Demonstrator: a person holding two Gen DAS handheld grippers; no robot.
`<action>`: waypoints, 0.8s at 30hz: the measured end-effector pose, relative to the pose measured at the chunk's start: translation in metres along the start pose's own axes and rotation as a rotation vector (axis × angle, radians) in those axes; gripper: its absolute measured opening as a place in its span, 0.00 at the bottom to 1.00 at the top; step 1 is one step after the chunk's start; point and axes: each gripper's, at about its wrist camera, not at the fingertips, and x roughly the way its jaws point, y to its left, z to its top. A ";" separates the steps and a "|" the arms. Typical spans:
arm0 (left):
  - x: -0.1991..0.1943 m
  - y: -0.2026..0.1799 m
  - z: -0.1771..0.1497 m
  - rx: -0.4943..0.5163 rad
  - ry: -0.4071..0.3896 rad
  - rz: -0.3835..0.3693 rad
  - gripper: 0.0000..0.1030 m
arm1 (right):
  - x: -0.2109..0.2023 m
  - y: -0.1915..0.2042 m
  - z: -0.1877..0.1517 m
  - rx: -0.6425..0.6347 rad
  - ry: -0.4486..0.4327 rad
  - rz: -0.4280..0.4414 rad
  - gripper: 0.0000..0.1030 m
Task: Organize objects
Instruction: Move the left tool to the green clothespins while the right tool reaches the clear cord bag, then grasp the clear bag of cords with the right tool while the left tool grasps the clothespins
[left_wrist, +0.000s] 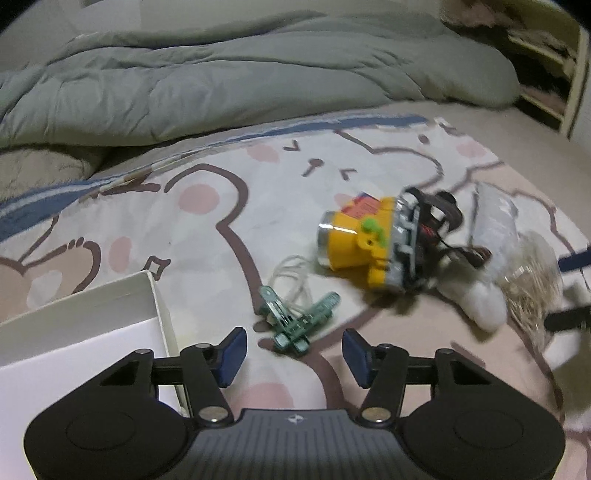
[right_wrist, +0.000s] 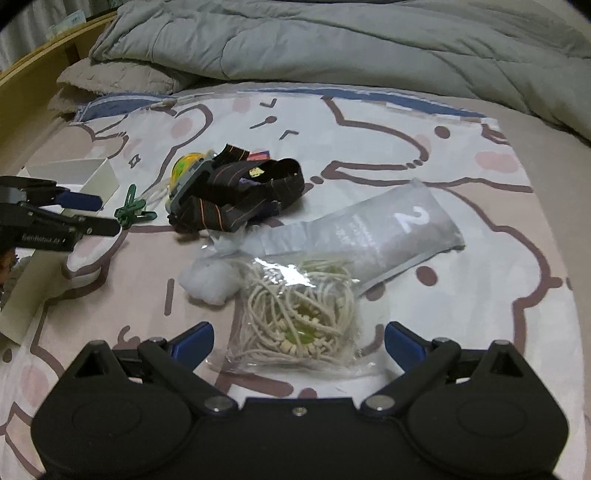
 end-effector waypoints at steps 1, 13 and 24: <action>0.002 0.001 0.000 -0.007 -0.004 -0.003 0.56 | 0.002 0.001 0.001 -0.002 0.000 0.001 0.97; 0.019 0.006 0.000 -0.029 0.040 -0.021 0.37 | 0.016 0.006 0.011 0.041 0.044 -0.047 0.71; 0.020 0.002 0.001 -0.011 0.064 -0.019 0.25 | -0.003 0.013 0.006 0.042 0.133 0.004 0.58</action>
